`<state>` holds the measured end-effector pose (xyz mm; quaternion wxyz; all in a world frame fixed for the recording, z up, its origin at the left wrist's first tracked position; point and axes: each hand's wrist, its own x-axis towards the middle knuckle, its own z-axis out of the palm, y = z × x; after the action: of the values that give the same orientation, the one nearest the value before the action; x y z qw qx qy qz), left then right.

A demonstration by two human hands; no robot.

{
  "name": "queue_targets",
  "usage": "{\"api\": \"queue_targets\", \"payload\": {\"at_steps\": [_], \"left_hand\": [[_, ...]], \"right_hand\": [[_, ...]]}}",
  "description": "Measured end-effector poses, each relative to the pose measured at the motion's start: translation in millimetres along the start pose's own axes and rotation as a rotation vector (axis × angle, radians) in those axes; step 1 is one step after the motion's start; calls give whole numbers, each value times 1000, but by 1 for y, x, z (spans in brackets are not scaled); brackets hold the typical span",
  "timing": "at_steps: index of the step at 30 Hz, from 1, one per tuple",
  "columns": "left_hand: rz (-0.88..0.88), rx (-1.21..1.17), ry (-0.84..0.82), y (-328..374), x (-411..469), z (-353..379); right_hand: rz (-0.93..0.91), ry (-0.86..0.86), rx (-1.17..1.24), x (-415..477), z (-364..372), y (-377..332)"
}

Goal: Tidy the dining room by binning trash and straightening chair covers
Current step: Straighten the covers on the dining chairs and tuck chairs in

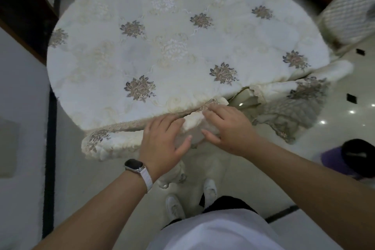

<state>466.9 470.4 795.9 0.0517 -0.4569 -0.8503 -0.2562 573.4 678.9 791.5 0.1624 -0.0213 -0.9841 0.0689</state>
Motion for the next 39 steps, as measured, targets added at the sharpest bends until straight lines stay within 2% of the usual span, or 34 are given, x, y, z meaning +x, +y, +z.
{"api": "queue_targets", "payload": {"at_steps": [8, 20, 27, 33, 39], "left_hand": [[164, 1, -52, 43, 34, 24], [193, 82, -161, 164, 121, 103], [181, 95, -220, 243, 167, 152], [186, 99, -218, 267, 194, 178], [167, 96, -241, 258, 226, 201]], "right_hand": [[195, -14, -136, -56, -32, 48], [318, 3, -137, -105, -83, 198], [315, 49, -144, -147, -106, 294], [343, 62, -109, -155, -112, 334], [355, 44, -88, -146, -106, 364]]}}
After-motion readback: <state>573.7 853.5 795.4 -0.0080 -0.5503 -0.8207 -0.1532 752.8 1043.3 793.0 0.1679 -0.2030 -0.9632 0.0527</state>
